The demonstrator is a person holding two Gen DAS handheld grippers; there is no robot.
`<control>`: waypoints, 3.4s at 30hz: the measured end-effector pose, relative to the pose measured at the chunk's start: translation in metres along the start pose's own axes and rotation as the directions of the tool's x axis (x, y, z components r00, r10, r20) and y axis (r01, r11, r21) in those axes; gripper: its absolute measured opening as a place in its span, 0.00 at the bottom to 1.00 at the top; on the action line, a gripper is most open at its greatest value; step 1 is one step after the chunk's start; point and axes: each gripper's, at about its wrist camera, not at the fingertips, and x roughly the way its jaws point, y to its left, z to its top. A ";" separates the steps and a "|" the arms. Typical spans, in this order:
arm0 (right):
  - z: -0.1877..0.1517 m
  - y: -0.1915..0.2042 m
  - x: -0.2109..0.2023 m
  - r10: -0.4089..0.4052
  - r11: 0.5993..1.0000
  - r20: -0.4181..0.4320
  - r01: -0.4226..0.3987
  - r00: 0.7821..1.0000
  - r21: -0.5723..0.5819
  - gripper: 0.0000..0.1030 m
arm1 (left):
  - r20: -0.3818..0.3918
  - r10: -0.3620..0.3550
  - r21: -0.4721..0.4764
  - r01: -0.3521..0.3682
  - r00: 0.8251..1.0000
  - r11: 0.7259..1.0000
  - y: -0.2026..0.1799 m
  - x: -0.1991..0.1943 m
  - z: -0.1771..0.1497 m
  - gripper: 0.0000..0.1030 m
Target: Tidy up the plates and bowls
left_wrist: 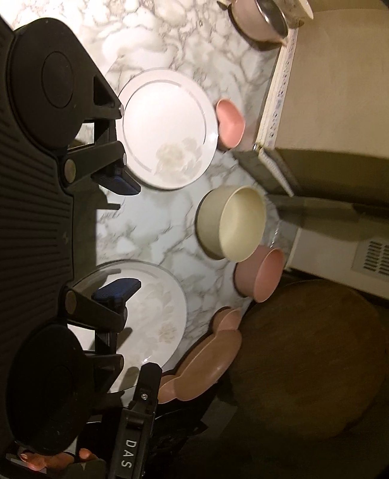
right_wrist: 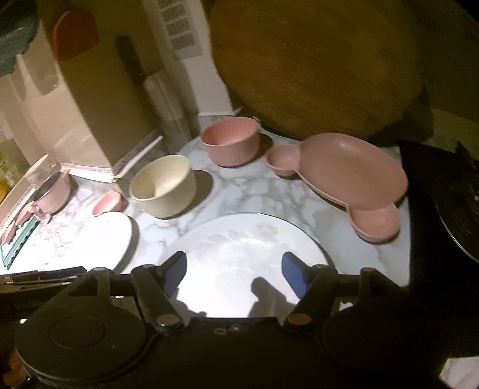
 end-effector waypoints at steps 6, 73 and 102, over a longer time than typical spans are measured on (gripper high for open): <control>0.006 0.030 0.000 0.040 0.998 0.023 -0.039 0.999 -0.052 0.88 | 0.043 0.035 -0.014 -0.035 0.998 0.999 0.018 -0.014 0.004 0.70; 0.024 0.130 0.172 0.204 0.978 -0.287 -0.183 0.936 0.101 0.22 | -0.085 -0.072 -0.367 0.036 0.994 0.929 0.215 0.066 0.030 0.31; 0.017 0.116 0.151 0.212 0.976 -0.288 -0.190 0.934 0.103 0.09 | -0.119 -0.098 -0.342 0.052 0.988 0.938 0.200 0.053 0.016 0.16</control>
